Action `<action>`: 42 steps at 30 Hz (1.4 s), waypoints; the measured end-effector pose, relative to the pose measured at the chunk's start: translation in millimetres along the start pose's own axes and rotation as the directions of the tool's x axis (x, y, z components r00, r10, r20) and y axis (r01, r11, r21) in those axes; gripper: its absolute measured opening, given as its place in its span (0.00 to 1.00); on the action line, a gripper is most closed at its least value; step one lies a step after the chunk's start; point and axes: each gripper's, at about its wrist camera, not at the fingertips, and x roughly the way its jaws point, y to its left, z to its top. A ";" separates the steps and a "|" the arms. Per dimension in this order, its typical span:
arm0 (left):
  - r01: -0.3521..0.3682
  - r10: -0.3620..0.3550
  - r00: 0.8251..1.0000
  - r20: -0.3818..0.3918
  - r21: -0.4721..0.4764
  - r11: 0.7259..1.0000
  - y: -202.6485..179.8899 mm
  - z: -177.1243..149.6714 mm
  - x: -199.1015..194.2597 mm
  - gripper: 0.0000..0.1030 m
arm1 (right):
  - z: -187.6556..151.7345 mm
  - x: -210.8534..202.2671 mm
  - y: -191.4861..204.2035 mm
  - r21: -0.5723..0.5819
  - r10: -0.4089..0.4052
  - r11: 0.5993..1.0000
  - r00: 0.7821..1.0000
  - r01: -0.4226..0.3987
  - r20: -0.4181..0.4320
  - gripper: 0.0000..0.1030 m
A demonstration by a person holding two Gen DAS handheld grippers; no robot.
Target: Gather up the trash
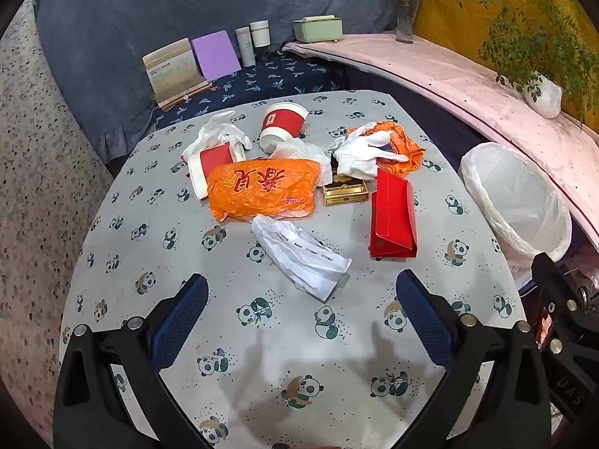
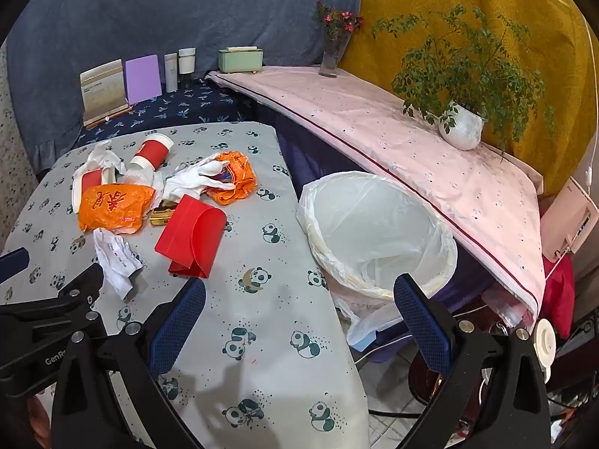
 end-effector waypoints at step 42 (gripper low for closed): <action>0.012 -0.012 1.000 -0.002 -0.008 1.000 -2.1 -1.8 -6.0 0.93 | -0.6 -6.0 -0.9 -0.007 -0.025 1.000 1.000 0.025 0.015 0.94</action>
